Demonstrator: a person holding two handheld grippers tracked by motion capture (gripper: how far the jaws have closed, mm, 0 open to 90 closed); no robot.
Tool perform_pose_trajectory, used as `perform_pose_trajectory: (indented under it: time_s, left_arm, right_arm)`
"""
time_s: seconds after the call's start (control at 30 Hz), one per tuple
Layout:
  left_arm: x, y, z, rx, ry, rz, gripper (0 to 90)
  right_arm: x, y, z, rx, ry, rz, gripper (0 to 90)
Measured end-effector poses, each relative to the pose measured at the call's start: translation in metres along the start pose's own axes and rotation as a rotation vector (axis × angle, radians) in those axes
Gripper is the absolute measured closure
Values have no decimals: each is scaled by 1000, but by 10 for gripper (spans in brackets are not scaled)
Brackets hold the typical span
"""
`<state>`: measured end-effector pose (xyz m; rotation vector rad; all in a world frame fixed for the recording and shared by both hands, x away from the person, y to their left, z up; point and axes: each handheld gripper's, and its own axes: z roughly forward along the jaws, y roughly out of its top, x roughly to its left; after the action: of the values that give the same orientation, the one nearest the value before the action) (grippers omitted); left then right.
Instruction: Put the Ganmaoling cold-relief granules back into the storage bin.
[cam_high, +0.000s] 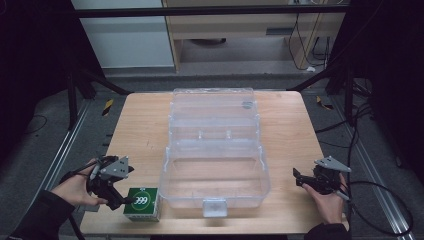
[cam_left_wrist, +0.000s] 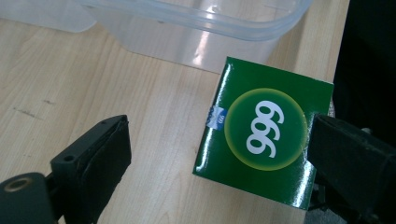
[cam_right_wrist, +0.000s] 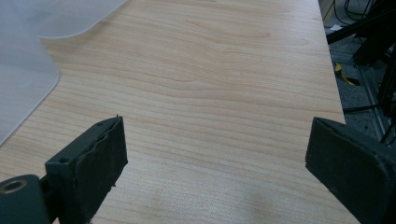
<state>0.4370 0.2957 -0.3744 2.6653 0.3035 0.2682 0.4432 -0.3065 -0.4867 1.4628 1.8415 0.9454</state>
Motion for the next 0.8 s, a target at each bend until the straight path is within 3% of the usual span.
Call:
perform_pose_trajectory:
  time_s: [0.33,0.8]
  left_arm:
    - [-10,6,9,44,-54,61,43]
    - [-21,9,21,73,-91,113,42]
  right_arm:
    - [0,0,1,8,3,-5,53]
    - [0,-1,2,21,4,-8,46]
